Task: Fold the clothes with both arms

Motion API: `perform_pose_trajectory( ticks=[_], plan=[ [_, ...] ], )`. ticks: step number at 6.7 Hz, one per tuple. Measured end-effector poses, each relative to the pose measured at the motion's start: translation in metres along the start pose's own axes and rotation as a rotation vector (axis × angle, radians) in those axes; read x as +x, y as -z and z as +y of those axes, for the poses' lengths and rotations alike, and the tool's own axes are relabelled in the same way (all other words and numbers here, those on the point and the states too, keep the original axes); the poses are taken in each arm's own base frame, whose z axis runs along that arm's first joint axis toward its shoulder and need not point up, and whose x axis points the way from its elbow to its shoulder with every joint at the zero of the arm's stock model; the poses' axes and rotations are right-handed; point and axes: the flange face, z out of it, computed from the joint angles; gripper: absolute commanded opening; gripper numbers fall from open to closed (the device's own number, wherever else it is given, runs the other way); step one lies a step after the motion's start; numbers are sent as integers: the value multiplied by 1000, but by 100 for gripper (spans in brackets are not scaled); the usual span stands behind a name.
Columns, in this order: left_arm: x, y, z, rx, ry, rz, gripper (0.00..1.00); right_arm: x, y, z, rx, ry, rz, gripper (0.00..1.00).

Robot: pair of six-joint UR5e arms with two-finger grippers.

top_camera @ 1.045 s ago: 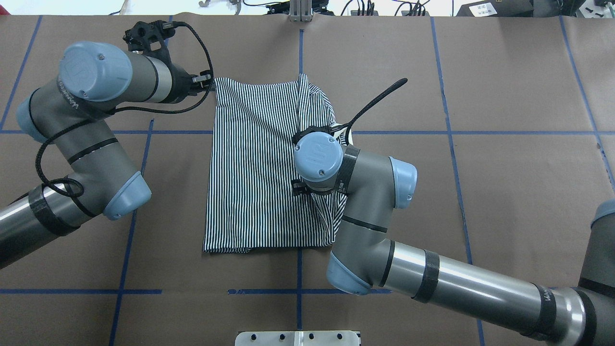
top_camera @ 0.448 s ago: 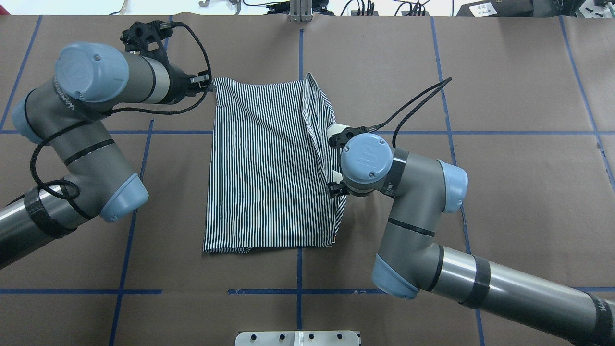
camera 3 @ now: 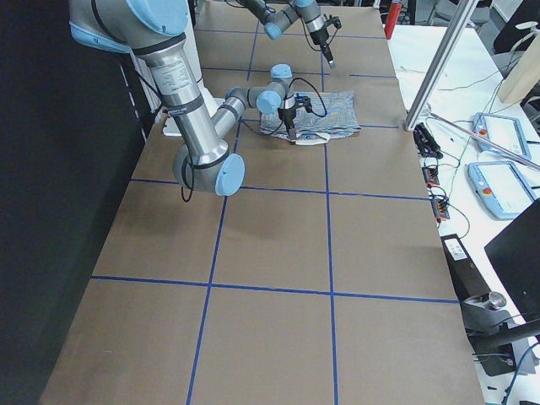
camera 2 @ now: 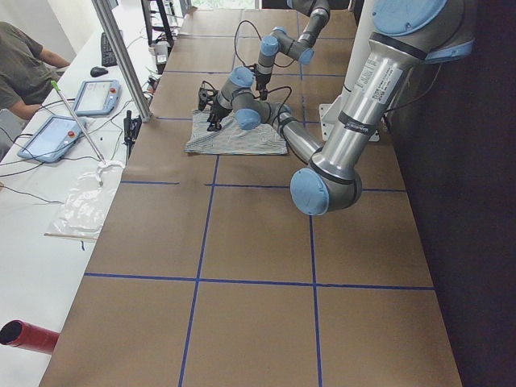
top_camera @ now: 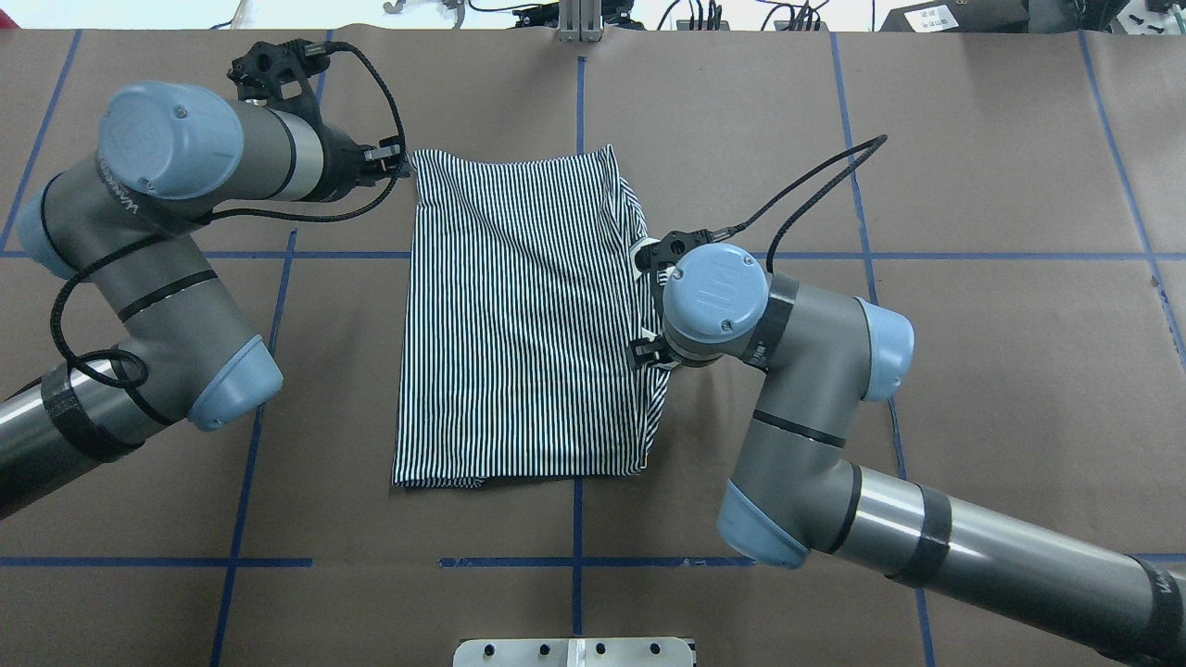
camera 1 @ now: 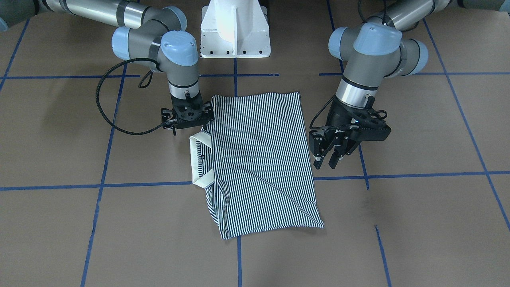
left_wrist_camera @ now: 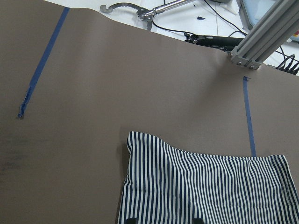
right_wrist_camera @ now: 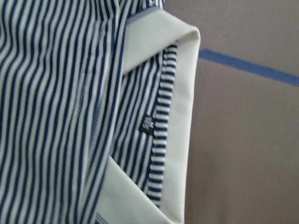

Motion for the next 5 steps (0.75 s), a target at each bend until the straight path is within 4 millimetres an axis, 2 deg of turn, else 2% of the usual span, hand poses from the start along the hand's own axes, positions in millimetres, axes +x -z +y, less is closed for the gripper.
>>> perform_pose_trajectory(
  ticks=[1,3,5],
  plan=[
    [0,0,0,0,0,1,50,-17,2,-26,11,-31,3,100],
    [0,0,0,0,1,0,50,-24,-5,-69,44,-104,-1,100],
    [-1,0,0,0,1,-1,50,-38,-17,-126,56,-152,33,100]
  ],
)
